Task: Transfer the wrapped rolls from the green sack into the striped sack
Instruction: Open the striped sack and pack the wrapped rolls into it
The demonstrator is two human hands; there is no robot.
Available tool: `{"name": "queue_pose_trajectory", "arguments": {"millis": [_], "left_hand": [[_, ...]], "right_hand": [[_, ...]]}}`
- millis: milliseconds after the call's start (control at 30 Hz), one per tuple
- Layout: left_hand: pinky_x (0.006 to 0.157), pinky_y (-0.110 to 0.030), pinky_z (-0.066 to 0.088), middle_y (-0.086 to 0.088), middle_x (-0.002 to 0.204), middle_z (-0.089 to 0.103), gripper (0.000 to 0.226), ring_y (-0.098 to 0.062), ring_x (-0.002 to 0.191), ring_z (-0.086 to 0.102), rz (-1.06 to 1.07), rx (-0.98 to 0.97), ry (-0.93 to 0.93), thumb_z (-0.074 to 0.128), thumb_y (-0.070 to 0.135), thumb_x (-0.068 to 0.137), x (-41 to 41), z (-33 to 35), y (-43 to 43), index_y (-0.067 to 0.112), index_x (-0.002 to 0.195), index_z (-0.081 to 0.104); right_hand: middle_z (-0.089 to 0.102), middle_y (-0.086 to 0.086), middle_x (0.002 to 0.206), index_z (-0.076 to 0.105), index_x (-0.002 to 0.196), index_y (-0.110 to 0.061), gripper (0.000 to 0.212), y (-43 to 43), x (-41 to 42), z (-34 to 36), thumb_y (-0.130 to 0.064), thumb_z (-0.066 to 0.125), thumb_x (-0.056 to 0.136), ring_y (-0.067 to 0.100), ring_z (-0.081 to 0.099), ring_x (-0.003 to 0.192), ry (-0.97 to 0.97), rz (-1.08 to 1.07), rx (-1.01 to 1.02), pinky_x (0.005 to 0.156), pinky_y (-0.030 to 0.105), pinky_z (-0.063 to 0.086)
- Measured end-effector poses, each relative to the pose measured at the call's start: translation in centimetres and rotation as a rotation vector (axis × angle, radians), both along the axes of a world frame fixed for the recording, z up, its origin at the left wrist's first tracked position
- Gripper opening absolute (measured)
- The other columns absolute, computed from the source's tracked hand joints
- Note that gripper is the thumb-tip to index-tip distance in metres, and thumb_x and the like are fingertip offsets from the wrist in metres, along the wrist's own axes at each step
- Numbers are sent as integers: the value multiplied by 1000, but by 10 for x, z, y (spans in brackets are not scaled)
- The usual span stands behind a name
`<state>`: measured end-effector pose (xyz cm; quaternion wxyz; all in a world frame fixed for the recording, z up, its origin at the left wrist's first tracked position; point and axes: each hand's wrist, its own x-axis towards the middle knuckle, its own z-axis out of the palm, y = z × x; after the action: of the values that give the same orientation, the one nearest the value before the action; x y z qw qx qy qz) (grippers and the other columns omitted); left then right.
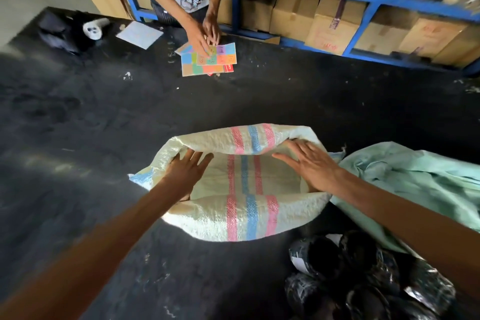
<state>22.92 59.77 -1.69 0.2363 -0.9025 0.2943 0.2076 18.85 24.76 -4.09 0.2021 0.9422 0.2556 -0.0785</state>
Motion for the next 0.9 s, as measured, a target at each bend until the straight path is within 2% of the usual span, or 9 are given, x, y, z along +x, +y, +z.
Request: {"name": "queue_pose_trajectory", "arguments": {"millis": [167,267,367,400,467,533,600,733,900], "left_hand": [[116,-50,29,-15,152,31,107,-36,144,29,17,-79,20,79,23,82,4,-24,5,9,157,4],[112,-47,37,-13,146,39,114,-34,137,38,23,-131,38,86,44,71,1,-34,5,12,153,14],[119,-49,23,-11,149,37,93,-32,141,33,138,-167,183,72,59,79,-1,-28,-2,19,150,30],[119,-49,22,-10,149,40,82,-31,140,35,165,-207,208,69,59,83,-4,-22,-5,20,147,36],[113,-45,34,-9,147,44,65,-28,136,42,239,-316,266,67,53,88,-10,-13,-12,19,140,45],[103,-39,44,-6,141,52,59,-25,127,51,266,-385,302,69,48,89,-21,1,-26,16,136,50],[100,-38,47,-5,137,59,59,-24,122,57,233,-424,296,71,44,89,-36,14,-47,16,137,50],[95,-35,47,-5,136,59,61,-25,121,57,72,-590,318,79,30,84,-89,25,-98,20,136,50],[94,-36,46,-7,130,57,77,-27,119,55,-44,-635,394,80,17,78,-167,3,-157,18,144,38]], "right_hand": [[38,25,147,31,156,-28,119,7,-3,-3,8,74,52,40,50,127,119,9,30,104,51,46],[36,20,149,36,152,-28,110,12,-8,-3,-1,80,55,36,47,131,189,19,111,108,49,45],[48,13,140,50,140,-25,92,13,-13,-1,-24,88,57,30,57,122,221,-12,302,90,44,57],[49,9,139,50,139,-26,84,12,-19,2,-29,86,63,26,57,121,215,-34,376,85,42,59],[49,2,137,50,138,-27,69,8,-32,12,-34,79,75,20,57,120,153,-84,528,85,37,58],[51,-2,136,52,138,-27,61,0,-55,28,-35,74,81,16,56,121,79,-173,672,90,35,56],[53,-5,136,50,139,-29,59,-9,-86,47,-34,70,84,15,54,124,40,-297,772,93,38,54],[50,-10,144,39,147,-37,72,-42,-167,73,-28,68,82,13,49,130,144,-581,786,103,40,46],[40,0,151,20,155,-34,108,-82,-235,45,-39,81,67,23,43,136,272,-663,483,105,41,43]]}}
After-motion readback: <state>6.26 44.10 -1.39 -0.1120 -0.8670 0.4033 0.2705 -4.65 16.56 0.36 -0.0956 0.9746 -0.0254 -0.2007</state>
